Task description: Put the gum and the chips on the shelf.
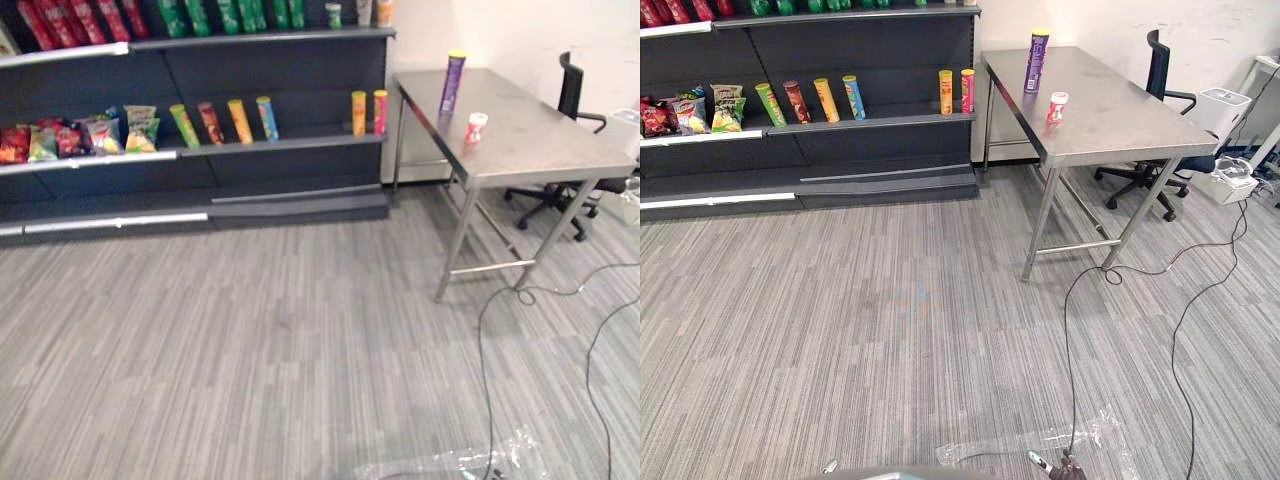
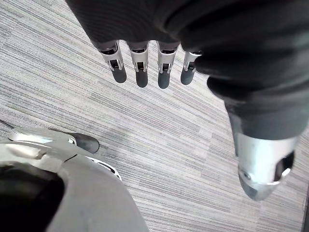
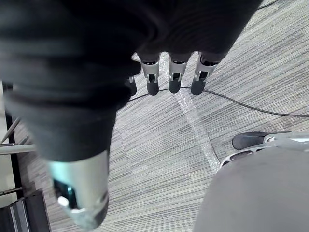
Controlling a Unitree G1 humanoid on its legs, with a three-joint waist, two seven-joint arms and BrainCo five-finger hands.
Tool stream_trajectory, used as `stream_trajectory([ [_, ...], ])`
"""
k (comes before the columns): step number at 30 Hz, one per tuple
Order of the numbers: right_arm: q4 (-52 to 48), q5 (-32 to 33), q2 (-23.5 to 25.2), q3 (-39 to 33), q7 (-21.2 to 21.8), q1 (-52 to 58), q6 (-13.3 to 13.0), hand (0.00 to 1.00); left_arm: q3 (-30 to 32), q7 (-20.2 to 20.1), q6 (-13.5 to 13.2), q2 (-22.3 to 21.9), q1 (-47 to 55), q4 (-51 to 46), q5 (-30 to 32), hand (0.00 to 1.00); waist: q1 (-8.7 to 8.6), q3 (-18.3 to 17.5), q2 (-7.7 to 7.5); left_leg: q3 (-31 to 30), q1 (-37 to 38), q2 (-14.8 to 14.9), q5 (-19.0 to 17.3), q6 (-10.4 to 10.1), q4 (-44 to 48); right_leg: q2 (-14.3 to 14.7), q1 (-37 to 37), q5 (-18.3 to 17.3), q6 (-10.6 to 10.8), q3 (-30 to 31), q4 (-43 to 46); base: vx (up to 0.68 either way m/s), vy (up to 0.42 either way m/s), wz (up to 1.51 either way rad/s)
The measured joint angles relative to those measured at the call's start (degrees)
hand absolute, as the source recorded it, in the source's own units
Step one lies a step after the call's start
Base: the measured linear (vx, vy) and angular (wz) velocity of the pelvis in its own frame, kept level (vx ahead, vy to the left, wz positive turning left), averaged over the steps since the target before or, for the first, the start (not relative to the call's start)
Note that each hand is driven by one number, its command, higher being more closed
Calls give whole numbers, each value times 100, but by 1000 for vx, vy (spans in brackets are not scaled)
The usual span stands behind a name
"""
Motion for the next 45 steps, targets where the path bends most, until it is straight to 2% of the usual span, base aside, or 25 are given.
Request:
stream_trajectory([
  [5, 172, 29, 14, 0, 11, -157, -9, 0, 49, 9, -11, 4, -25, -11, 0, 0, -4, 116, -49, 26, 98, -10, 29, -81, -95, -3, 101, -8, 58, -32, -40, 13, -1, 0],
  [7, 170, 109, 22, 0, 36, -199, -45, 0, 49, 20, -5, 3, -44, -11, -1, 0, -6, 141, -21, 40, 158, -7, 44, -103, -152, 3, 101, -33, 96, -28, -38, -9, -13, -2],
  [11, 165, 149, 51, -3, 65, -198, -282, 0, 48, 23, 20, 3, -62, -10, -3, 0, -3, 175, -22, 94, 184, 12, 44, -103, -174, 21, 101, -76, 162, -7, -35, -28, -29, -5],
  [18, 147, 440, 54, -40, 504, -195, -234, 0, 47, 19, 14, -1, -60, -9, -26, 0, -5, 186, -16, 161, 202, 22, 60, -111, -249, 36, 96, -53, 125, 16, -35, -21, -16, -3],
  [27, 145, 429, 60, -38, 571, -216, -366, 0, 46, 10, -39, -4, -81, -18, -56, 0, -1, 300, -22, 188, 282, 22, 50, -125, -256, 34, 126, -51, 120, 19, -37, -4, -3, 0],
  [33, 147, 673, 63, -39, 648, -217, -224, 0, 46, 9, -73, -7, -82, -21, -57, 0, 7, 315, -34, 188, 282, 21, 44, -134, -253, 31, 126, -50, 119, 16, -39, -16, -13, 0],
  [36, 147, 711, 62, -43, 856, -215, -235, 0, 48, 6, -98, -6, -78, -20, -56, 0, 7, 318, -42, 189, 282, 21, 41, -138, -250, 30, 128, -50, 118, 15, -40, -11, -10, 0],
  [43, 146, 650, 81, -52, 732, -226, -194, 0, 105, 9, -111, -4, -82, -21, -59, 0, 5, 352, -85, 182, 285, 33, 34, -148, -211, 28, 172, -75, 83, -11, 22, 0, 0, 0],
  [45, 147, 655, 91, -52, 711, -262, -110, 0, 189, 21, -112, 10, -118, -29, -73, 0, 9, 435, -136, 202, 178, 65, -61, -273, 46, -9, 47, -219, -16, -14, 320, -37, -27, 1],
])
